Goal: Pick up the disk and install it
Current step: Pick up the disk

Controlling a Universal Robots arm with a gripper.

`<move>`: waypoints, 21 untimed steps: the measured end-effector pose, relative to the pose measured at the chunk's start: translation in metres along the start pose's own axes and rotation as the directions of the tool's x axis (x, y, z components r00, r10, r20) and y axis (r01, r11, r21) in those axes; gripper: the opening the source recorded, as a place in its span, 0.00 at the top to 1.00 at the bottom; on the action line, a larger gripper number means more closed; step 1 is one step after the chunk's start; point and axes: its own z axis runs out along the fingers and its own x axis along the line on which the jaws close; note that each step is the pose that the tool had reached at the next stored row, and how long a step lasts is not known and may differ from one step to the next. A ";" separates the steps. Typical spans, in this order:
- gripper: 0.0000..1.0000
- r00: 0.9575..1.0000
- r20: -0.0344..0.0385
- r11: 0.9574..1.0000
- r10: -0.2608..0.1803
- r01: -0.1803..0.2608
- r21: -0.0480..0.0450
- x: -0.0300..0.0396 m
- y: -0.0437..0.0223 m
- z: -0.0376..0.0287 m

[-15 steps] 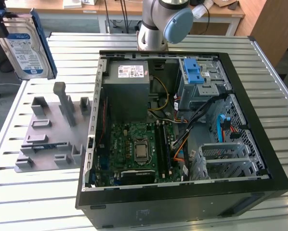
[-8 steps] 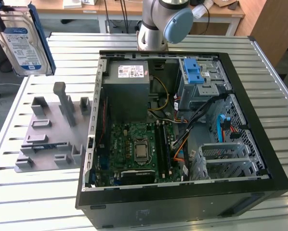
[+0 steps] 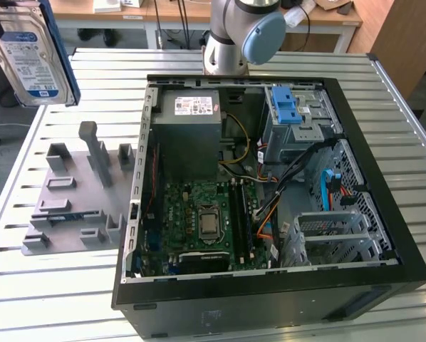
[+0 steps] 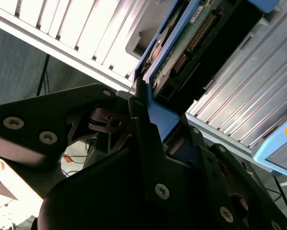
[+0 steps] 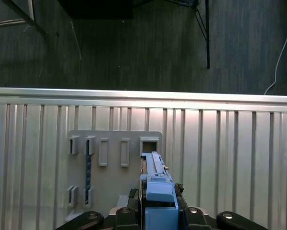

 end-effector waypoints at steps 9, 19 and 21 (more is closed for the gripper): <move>0.64 1.000 0.000 1.000 0.000 0.000 0.000 0.0001 0.0001 -0.0098; 0.64 1.000 0.000 1.000 0.000 0.000 0.000 0.0003 0.0003 -0.0251; 0.64 1.000 0.000 1.000 0.000 0.000 0.000 0.0003 0.0003 -0.0285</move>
